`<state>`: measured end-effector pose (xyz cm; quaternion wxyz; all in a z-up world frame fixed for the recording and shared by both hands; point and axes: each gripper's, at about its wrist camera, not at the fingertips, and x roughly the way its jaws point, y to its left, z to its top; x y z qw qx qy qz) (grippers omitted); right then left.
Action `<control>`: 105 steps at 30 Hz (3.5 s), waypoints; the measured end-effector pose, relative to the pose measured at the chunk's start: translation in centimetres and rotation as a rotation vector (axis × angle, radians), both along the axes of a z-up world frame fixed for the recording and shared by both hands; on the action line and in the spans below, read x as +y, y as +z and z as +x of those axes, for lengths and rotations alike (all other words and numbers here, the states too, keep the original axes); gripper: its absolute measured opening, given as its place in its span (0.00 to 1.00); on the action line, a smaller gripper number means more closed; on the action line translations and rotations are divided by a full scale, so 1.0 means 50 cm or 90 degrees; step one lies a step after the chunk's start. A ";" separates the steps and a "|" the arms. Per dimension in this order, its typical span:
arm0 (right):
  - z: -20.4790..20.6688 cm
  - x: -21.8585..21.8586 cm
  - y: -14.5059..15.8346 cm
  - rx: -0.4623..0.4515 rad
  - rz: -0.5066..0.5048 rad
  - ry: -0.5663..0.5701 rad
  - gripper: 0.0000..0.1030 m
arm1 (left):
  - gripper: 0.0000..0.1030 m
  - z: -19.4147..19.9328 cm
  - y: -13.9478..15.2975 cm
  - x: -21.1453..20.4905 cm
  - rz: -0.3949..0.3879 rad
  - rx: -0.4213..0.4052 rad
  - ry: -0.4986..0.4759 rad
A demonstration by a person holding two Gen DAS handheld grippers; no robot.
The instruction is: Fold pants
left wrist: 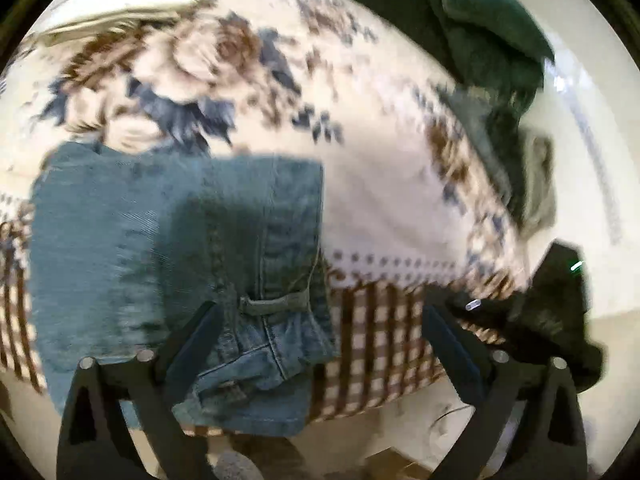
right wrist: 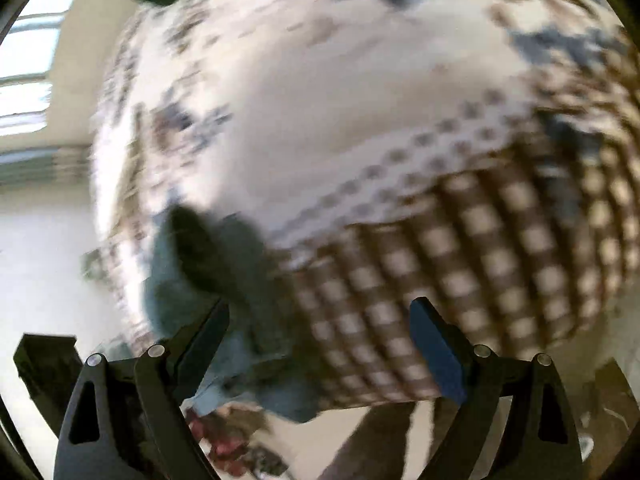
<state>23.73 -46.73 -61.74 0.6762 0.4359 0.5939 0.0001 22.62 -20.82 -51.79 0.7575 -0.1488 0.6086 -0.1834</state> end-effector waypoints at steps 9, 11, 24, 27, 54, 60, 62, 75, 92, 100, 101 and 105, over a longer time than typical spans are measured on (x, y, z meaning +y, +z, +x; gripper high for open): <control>0.092 0.161 -0.008 -0.023 0.042 0.112 0.91 | 1.00 0.024 0.076 0.208 0.131 -0.080 0.139; 0.116 0.190 -0.032 -0.018 0.039 0.137 0.91 | 1.00 0.027 0.043 0.267 0.161 -0.051 0.175; 0.068 0.223 0.086 -0.068 -0.052 0.165 0.15 | 1.00 -0.003 -0.024 0.379 0.202 0.008 0.245; 0.024 0.194 0.132 -0.059 -0.080 0.137 0.15 | 1.00 0.015 -0.030 0.363 0.199 0.000 0.222; 0.027 0.125 -0.094 0.065 0.030 0.111 0.26 | 0.42 0.226 -0.232 0.299 0.025 0.129 0.146; -0.008 0.109 0.017 0.057 0.023 0.092 0.17 | 0.90 0.205 -0.154 0.295 -0.010 0.112 0.123; -0.041 0.089 0.023 0.074 0.021 0.086 0.17 | 0.92 0.199 -0.140 0.285 -0.020 0.103 0.108; -0.032 0.015 -0.032 0.058 -0.024 0.017 0.73 | 0.46 0.208 -0.235 0.259 0.039 0.091 0.070; 0.133 0.080 0.002 -0.042 -0.207 0.124 0.27 | 0.83 0.233 -0.193 0.288 -0.068 0.111 0.117; 0.118 0.045 -0.046 0.012 -0.178 0.113 0.27 | 0.25 0.246 -0.261 0.325 -0.072 0.124 0.187; 0.114 0.040 -0.050 0.016 -0.176 0.112 0.27 | 0.21 0.247 -0.270 0.341 -0.100 0.133 0.222; 0.119 0.039 -0.060 0.035 -0.157 0.114 0.29 | 0.21 0.238 -0.279 0.382 -0.180 0.160 0.295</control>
